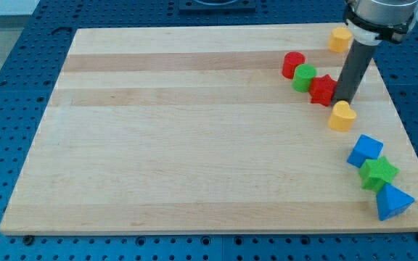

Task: Slide the blue triangle up and left

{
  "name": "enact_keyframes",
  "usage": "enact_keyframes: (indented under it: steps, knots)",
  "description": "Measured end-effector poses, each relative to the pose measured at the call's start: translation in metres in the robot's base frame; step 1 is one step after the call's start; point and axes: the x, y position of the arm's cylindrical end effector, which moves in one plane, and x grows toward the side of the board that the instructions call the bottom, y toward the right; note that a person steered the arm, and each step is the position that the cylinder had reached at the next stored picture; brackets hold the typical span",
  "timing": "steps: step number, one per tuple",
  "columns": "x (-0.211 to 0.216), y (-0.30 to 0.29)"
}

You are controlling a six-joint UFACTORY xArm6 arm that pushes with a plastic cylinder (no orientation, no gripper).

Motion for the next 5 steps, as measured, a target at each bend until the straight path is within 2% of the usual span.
enact_keyframes:
  steps: [1,2,3,4,5]
  knots:
    - [-0.004,-0.001]
    - [0.012,0.031]
    - [0.032,0.052]
    - [0.075,0.051]
    - [0.090,0.052]
